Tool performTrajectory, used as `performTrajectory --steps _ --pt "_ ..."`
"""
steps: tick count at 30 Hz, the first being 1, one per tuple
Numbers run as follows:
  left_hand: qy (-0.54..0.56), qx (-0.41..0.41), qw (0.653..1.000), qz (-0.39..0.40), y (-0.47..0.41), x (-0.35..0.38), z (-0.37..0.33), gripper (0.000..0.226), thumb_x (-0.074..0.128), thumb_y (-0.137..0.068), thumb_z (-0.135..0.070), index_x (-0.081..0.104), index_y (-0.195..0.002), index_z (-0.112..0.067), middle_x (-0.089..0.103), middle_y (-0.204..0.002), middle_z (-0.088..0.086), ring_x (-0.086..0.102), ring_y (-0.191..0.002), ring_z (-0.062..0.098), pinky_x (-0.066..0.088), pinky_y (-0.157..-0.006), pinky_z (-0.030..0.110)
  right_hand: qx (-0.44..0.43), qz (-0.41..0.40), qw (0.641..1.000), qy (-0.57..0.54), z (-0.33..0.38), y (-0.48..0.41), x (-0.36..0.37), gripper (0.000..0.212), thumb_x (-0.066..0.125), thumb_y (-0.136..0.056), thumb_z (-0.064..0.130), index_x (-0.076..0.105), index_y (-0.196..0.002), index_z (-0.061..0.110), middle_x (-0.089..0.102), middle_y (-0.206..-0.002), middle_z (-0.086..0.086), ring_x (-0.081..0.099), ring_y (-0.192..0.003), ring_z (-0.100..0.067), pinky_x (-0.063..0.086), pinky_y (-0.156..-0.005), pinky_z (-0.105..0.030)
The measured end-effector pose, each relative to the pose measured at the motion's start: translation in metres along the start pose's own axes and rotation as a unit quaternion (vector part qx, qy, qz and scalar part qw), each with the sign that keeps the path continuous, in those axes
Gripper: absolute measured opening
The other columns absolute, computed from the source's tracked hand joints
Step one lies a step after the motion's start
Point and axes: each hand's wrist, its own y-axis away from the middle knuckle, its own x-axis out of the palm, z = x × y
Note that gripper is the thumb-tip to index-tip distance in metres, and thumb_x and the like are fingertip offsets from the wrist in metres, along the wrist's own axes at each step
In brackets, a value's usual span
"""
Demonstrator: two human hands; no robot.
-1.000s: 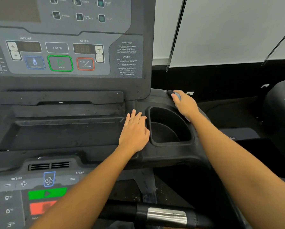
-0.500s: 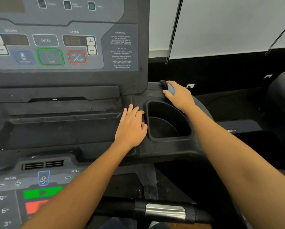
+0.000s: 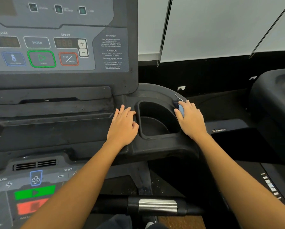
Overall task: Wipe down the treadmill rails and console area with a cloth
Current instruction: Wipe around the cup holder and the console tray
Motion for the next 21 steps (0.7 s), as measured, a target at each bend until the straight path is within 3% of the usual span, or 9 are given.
performTrajectory --steps 5,14,21 --pt "-0.001 0.001 1.0 0.0 -0.001 0.001 0.0 0.045 0.039 -0.094 -0.02 0.039 -0.138 -0.011 0.029 -0.151 0.008 0.008 -0.145 0.022 0.0 -0.117 0.034 0.043 0.007 0.998 0.038 -0.006 0.04 0.0 0.048 0.039 -0.098 0.038 0.038 -0.14 0.014 0.03 -0.151 -0.011 0.022 -0.142 -0.028 0.019 -0.114 -0.045" --pt "-0.011 0.003 1.0 0.001 0.0 0.002 0.001 0.045 0.038 -0.094 -0.021 0.039 -0.139 -0.011 0.029 -0.151 0.008 0.008 -0.145 0.023 0.0 -0.117 0.034 0.04 -0.001 0.999 -0.022 0.0 -0.001 -0.004 0.046 0.038 -0.098 0.038 0.043 -0.135 0.011 0.044 -0.139 -0.012 0.038 -0.13 -0.028 0.029 -0.108 -0.044" --pt "-0.014 0.002 1.0 0.003 0.0 0.002 0.001 0.046 0.038 -0.094 -0.021 0.038 -0.139 -0.011 0.028 -0.151 0.008 0.008 -0.145 0.023 0.0 -0.117 0.035 -0.006 0.045 0.999 -0.018 -0.003 0.01 -0.006 0.046 0.036 -0.099 0.039 0.043 -0.137 0.015 0.025 -0.154 -0.009 0.009 -0.145 -0.028 0.005 -0.117 -0.044"
